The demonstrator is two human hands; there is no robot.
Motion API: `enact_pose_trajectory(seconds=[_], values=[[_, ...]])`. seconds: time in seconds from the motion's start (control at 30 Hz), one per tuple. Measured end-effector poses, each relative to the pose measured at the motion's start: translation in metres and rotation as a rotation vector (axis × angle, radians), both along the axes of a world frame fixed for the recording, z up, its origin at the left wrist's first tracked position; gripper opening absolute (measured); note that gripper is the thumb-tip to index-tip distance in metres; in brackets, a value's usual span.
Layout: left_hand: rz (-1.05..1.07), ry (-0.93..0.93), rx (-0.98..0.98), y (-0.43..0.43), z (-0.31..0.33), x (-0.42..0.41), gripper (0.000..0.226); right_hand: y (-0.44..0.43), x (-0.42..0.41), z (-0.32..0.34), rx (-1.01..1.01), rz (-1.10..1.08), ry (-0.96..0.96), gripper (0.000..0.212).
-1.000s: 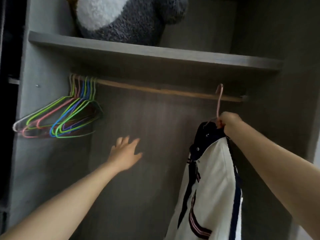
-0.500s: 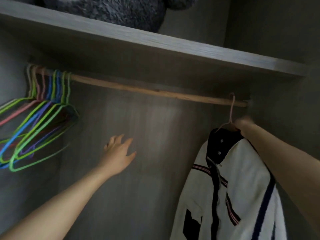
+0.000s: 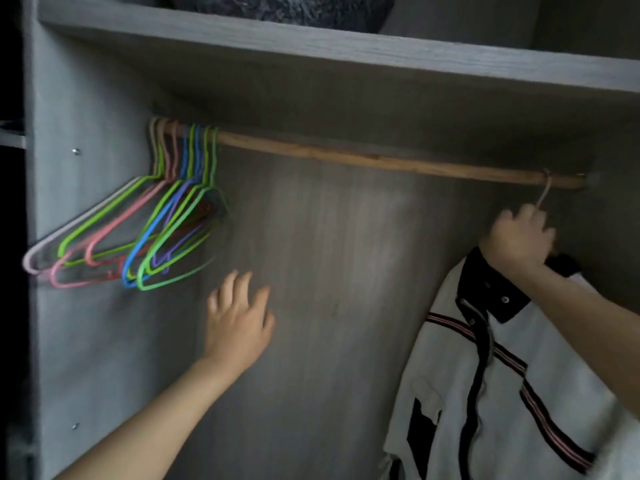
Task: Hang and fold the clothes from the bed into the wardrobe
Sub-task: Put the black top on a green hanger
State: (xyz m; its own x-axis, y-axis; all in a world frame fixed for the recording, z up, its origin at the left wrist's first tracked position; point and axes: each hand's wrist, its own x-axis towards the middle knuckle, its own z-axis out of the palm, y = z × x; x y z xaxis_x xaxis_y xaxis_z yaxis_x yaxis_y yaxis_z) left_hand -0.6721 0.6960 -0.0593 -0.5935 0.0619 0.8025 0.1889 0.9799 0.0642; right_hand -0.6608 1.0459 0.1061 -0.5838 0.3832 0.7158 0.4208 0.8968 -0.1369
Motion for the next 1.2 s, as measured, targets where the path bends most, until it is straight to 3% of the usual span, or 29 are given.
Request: enact_pose_trajectory(seconds=[0.1, 0.43, 0.63, 0.73, 0.93, 1.03, 1.2], values=[[0.104, 0.066, -0.009, -0.022, 0.002, 0.015, 0.046, -0.058, -0.008, -0.019, 0.023, 0.193, -0.087, 0.04], [0.313, 0.411, -0.166, -0.135, 0.027, 0.072, 0.036, -0.259, -0.018, -0.073, -0.265, 0.775, -0.357, 0.037], [0.405, 0.514, -0.195, -0.215, 0.025, 0.084, 0.047, -0.384, -0.014, -0.068, -0.743, 1.085, -0.286, 0.05], [0.383, 0.498, -0.214, -0.242, 0.01, 0.081, 0.055, -0.425, -0.014, -0.068, -0.897, 1.105, -0.195, 0.051], [0.281, 0.543, -0.277, -0.262, -0.003, 0.072, 0.059, -0.451, -0.012, -0.075, -0.911, 1.016, -0.184, 0.038], [0.243, 0.576, -0.248, -0.262, 0.0, 0.07, 0.057, -0.463, -0.009, -0.072, -0.982, 0.99, -0.128, 0.043], [0.22, 0.617, -0.259, -0.263, -0.003, 0.069, 0.054, -0.488, -0.008, -0.075, -0.959, 0.99, -0.24, 0.045]])
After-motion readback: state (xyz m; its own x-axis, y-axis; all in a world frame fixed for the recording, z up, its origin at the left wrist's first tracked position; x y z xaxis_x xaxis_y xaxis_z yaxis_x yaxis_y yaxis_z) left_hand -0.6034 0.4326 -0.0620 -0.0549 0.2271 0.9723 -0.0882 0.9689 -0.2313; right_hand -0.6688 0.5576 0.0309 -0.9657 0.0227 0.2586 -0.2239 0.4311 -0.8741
